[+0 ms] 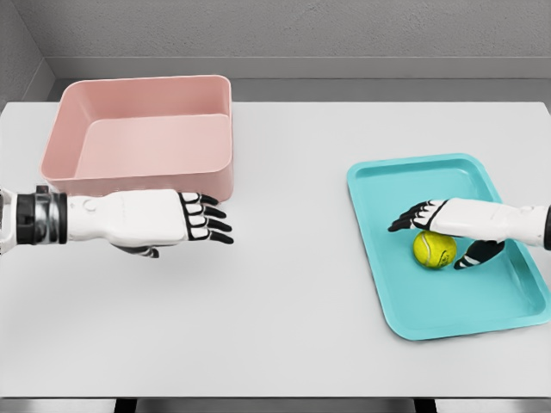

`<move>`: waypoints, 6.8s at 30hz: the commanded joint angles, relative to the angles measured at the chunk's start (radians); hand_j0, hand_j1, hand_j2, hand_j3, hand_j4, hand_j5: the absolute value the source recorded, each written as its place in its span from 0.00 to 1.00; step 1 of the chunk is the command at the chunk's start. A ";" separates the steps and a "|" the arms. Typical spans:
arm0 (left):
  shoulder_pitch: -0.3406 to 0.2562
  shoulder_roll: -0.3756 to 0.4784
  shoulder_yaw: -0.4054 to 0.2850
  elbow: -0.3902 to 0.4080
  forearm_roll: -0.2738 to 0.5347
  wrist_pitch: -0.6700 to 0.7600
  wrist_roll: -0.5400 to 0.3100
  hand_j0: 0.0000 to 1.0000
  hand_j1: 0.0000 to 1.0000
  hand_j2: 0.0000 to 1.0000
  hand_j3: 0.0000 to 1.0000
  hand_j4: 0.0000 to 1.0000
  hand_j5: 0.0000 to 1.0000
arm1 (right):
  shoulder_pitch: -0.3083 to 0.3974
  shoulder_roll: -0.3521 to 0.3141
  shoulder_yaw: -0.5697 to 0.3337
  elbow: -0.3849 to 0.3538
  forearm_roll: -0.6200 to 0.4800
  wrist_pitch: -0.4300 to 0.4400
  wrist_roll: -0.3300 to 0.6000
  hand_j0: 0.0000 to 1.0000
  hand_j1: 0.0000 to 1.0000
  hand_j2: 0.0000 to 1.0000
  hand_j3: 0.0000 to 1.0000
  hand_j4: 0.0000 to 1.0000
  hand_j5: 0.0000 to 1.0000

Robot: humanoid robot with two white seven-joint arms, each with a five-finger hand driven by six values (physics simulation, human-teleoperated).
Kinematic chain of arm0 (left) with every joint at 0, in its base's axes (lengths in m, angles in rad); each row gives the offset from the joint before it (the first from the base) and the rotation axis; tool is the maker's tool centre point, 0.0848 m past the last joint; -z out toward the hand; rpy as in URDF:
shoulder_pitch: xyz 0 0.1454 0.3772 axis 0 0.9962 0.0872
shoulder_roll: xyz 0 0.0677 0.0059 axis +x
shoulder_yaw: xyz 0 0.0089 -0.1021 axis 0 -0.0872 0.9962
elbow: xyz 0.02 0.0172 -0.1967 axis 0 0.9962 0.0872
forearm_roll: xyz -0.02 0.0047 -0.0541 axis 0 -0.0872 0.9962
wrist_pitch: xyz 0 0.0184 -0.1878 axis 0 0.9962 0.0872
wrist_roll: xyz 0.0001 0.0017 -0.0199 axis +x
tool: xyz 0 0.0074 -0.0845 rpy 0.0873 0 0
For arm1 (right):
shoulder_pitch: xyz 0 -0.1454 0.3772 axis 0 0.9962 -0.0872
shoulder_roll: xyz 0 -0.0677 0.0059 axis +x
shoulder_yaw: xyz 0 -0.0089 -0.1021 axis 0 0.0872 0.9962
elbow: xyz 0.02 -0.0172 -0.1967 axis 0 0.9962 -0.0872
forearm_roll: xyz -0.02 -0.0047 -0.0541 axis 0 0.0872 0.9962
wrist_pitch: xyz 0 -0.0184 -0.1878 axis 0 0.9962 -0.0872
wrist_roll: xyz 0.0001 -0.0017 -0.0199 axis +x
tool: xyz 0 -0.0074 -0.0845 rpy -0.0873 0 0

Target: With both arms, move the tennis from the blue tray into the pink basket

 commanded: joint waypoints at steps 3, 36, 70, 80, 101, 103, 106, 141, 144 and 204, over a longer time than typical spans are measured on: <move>0.002 0.000 -0.072 0.000 0.121 0.001 0.002 1.00 1.00 1.00 1.00 1.00 1.00 | -0.002 0.000 0.007 -0.001 -0.004 0.001 0.001 0.97 0.97 0.97 0.97 0.97 0.97; -0.115 -0.005 -0.121 0.000 0.130 0.001 -0.156 1.00 1.00 1.00 1.00 1.00 1.00 | 0.005 -0.003 -0.008 0.001 0.004 0.001 0.029 0.55 0.55 0.55 0.55 0.55 0.55; -0.112 -0.001 -0.121 0.000 0.130 0.001 -0.156 1.00 1.00 1.00 1.00 1.00 1.00 | -0.100 0.145 -0.049 -0.122 0.002 0.001 0.077 0.54 0.54 0.54 0.54 0.54 0.54; -0.112 0.000 -0.121 0.000 0.130 0.001 -0.156 1.00 1.00 1.00 1.00 1.00 1.00 | -0.120 0.235 -0.042 -0.128 0.002 0.001 0.118 0.53 0.53 0.53 0.53 0.53 0.53; -0.110 0.117 -0.118 0.001 0.131 0.001 -0.155 1.00 1.00 1.00 1.00 1.00 1.00 | -0.130 0.485 0.018 -0.027 0.041 0.001 0.175 0.53 0.53 0.53 0.53 0.53 0.53; -0.110 0.114 -0.118 0.001 0.131 0.001 -0.155 1.00 1.00 1.00 1.00 1.00 1.00 | -0.133 0.497 0.027 -0.015 0.041 0.001 0.187 0.53 0.53 0.53 0.53 0.53 0.53; -0.110 0.114 -0.118 0.001 0.131 0.001 -0.155 1.00 1.00 1.00 1.00 1.00 1.00 | -0.133 0.514 0.026 0.001 0.060 0.001 0.189 0.53 0.53 0.53 0.53 0.53 0.53; -0.112 0.104 -0.105 0.000 0.157 0.001 -0.096 1.00 1.00 1.00 1.00 1.00 1.00 | -0.202 0.481 -0.013 0.074 0.088 0.001 0.184 1.00 1.00 1.00 1.00 1.00 1.00; -0.110 0.092 -0.117 0.000 0.180 0.001 -0.016 1.00 1.00 1.00 1.00 1.00 1.00 | -0.239 0.360 -0.077 0.074 0.088 0.001 0.185 1.00 1.00 1.00 1.00 1.00 1.00; -0.226 -0.390 -0.229 0.161 0.240 0.282 -0.220 1.00 1.00 1.00 1.00 1.00 1.00 | -0.150 0.122 -0.165 0.107 0.085 0.001 -0.172 1.00 1.00 1.00 1.00 1.00 1.00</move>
